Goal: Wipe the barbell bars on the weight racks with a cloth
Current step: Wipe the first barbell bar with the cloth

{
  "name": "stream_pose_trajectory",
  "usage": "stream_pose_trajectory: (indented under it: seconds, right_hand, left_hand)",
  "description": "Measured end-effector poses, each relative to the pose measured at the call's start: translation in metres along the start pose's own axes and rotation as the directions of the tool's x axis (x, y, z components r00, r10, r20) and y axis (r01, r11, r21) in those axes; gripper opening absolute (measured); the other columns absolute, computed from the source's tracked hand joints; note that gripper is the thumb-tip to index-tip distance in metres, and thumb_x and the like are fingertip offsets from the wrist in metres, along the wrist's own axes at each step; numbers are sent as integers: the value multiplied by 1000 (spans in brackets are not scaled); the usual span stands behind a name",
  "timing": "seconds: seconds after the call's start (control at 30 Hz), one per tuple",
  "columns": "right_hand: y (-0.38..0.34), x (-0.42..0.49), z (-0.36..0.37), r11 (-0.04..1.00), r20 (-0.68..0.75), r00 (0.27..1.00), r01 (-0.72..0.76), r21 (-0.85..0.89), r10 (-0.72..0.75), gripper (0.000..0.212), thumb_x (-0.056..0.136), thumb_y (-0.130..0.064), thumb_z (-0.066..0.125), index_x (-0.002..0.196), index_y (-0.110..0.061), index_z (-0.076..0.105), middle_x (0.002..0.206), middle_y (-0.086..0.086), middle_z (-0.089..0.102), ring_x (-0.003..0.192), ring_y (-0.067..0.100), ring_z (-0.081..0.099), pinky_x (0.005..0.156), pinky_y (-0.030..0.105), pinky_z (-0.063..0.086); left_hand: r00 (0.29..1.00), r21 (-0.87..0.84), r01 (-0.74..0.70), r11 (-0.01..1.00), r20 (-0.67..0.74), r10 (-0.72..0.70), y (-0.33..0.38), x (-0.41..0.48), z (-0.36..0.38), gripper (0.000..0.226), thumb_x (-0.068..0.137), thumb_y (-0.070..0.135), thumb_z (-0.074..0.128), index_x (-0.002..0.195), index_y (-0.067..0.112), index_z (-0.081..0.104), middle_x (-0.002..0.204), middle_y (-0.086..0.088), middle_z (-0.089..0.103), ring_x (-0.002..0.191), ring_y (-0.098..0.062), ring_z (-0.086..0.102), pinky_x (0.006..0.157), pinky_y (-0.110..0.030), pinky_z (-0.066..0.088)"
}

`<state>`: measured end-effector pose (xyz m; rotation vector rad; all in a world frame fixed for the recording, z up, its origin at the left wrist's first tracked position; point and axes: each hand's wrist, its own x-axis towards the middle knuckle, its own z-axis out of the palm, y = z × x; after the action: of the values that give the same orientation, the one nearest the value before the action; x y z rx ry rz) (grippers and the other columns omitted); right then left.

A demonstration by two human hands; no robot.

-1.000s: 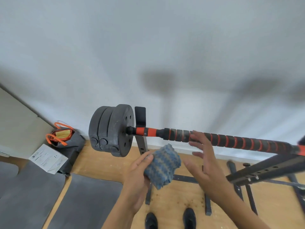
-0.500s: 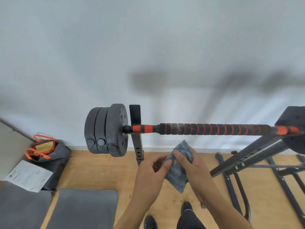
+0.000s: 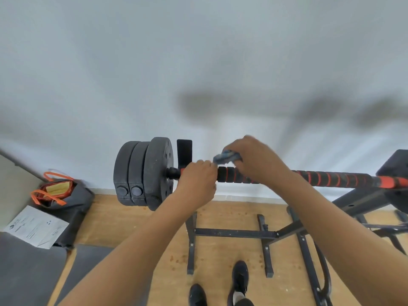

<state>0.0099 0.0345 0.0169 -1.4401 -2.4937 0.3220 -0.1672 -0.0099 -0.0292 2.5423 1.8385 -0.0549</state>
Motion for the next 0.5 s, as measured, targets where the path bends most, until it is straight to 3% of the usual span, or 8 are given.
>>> stream_pose_trajectory:
  seconds: [0.07, 0.13, 0.2, 0.27, 0.4, 0.5]
  right_hand:
    - [0, -2, 16, 997, 78, 997, 1, 79, -8, 21, 80, -11, 52, 72, -28, 60, 65, -11, 57, 67, 11, 50, 59, 35, 47]
    - [0, -11, 27, 992, 28, 999, 39, 120, -42, 22, 85, -13, 55, 69, -28, 55, 66, -12, 55, 65, 10, 44, 58, 37, 46]
    - [-2, -20, 36, 996, -7, 997, 76, 54, -75, 15, 90, -9, 62, 90, -22, 69, 91, -9, 64, 83, 14, 47, 63, 35, 48]
    - [-6, -28, 42, 994, -45, 993, 113, -5, -113, 24, 86, -1, 71, 106, -15, 71, 105, -2, 63, 93, 20, 51, 61, 36, 51]
    - [-7, -43, 49, 984, -119, 977, 176, -26, -178, 40, 76, 9, 77, 109, -13, 70, 100, 2, 60, 86, 22, 55, 52, 38, 53]
    - [-8, -63, 59, 980, -63, 978, 200, -21, -201, 45, 74, 8, 79, 112, -16, 72, 101, -2, 61, 92, 19, 54, 54, 35, 55]
  left_hand:
    - [999, 124, 15, 992, 33, -19, -1, 3, 8, 16, 105, 29, 53, 114, 17, 59, 101, -1, 60, 88, -18, 52, 74, -32, 38]
    - [999, 158, 27, 987, 14, -30, -2, 5, 12, 15, 106, 27, 52, 113, 17, 60, 99, 0, 61, 83, -17, 48, 73, -32, 35]
    - [1000, 103, 24, 994, 10, -25, -4, 9, 13, 21, 107, 32, 51, 116, 15, 60, 102, -2, 66, 87, -20, 57, 73, -32, 36]
    - [999, 18, -2, 1000, 49, 1, -8, 15, 10, 26, 108, 37, 50, 118, 15, 59, 103, -3, 69, 92, -24, 64, 73, -34, 38]
    - [992, -80, -35, 996, 120, 45, -16, 20, 7, 20, 106, 37, 49, 108, 18, 54, 97, 0, 68, 82, -22, 61, 69, -37, 50]
    - [986, -129, -33, 991, 157, 53, -19, 24, 6, 10, 101, 28, 53, 96, 20, 49, 89, 2, 63, 79, -22, 59, 67, -36, 49]
